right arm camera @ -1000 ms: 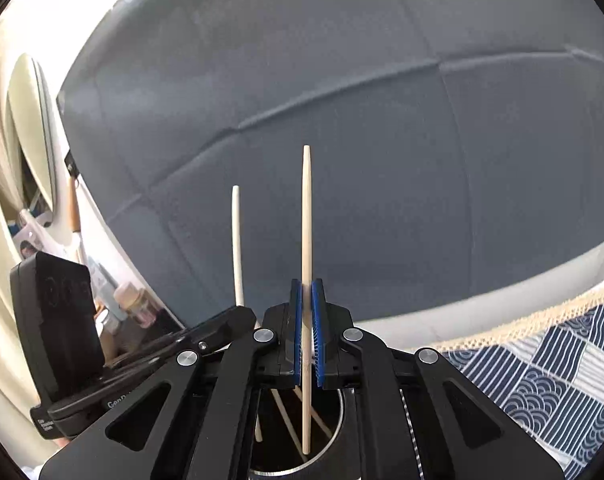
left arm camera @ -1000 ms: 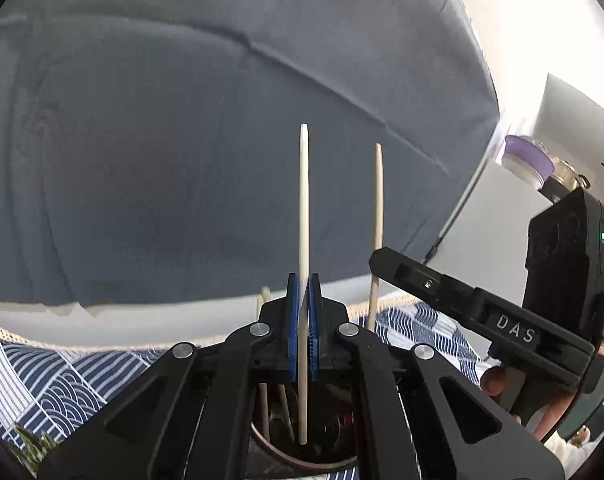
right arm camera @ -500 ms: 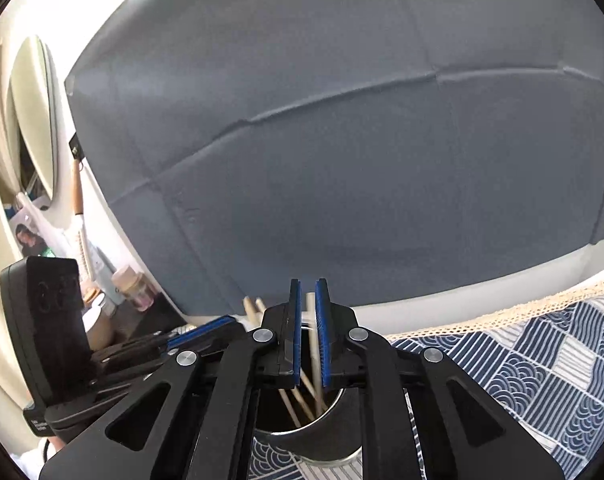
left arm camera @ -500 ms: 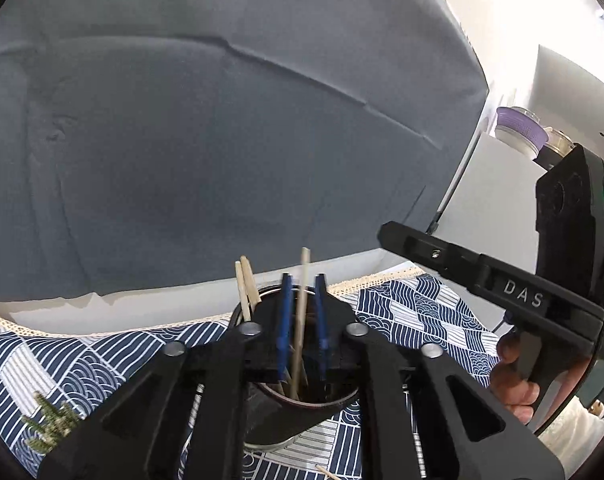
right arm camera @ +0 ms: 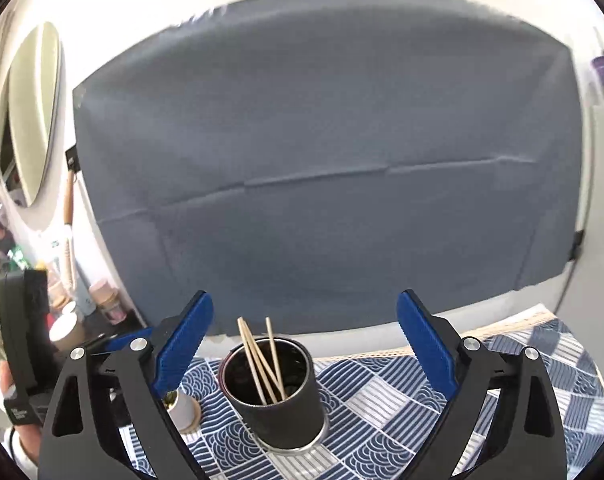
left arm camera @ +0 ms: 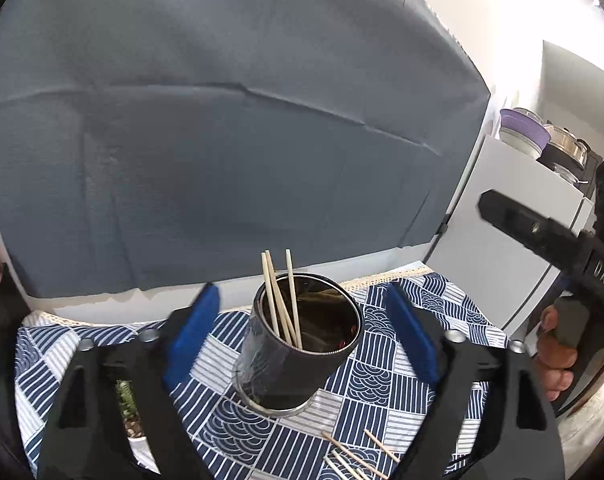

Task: Organize utensils
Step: 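Move both open tools down toward the wooden sticks on the cloth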

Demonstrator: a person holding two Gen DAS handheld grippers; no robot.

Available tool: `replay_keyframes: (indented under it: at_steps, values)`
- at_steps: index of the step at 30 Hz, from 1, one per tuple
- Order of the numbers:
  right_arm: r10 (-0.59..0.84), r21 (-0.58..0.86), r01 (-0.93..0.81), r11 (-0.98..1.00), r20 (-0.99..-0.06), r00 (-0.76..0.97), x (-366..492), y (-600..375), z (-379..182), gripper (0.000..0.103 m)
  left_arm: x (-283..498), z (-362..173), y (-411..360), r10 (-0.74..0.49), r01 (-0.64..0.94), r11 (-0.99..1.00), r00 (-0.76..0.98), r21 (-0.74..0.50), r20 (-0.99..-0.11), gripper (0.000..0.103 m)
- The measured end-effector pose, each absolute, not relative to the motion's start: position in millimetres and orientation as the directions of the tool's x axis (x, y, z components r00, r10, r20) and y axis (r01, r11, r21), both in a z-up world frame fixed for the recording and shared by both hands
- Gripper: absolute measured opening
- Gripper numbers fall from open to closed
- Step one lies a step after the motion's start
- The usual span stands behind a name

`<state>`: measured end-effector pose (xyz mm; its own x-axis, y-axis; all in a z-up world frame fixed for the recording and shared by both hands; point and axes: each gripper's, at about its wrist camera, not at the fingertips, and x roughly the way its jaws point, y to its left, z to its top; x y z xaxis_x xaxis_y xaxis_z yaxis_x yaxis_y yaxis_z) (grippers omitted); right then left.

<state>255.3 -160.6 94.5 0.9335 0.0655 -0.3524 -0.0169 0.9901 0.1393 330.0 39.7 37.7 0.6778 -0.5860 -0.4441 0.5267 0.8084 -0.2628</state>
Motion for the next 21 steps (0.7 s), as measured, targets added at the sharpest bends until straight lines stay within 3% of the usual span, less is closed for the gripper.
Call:
replay_keyframes:
  at_steps: [5, 14, 21]
  values:
    - [0.023, 0.183, 0.049, 0.982, -0.372, 0.928, 232.5, -168.7, 101.9, 0.092, 311.0, 43.5, 47.1, -0.578, 0.524, 0.814, 0.687, -0.251, -0.44, 0.097]
    - [-0.025, 0.173, 0.101, 0.98, -0.398, 0.917, 191.7, -170.4, 101.4, 0.092, 281.6, 36.7, 59.0, -0.561, 0.521, 0.823, 0.68, -0.226, -0.472, 0.097]
    - [-0.024, 0.145, 0.108, 0.983, -0.487, 0.873, 171.5, -168.5, 81.5, 0.092, 264.8, 13.0, 62.6, -0.591, 0.538, 0.799, 0.617, -0.27, -0.519, 0.097]
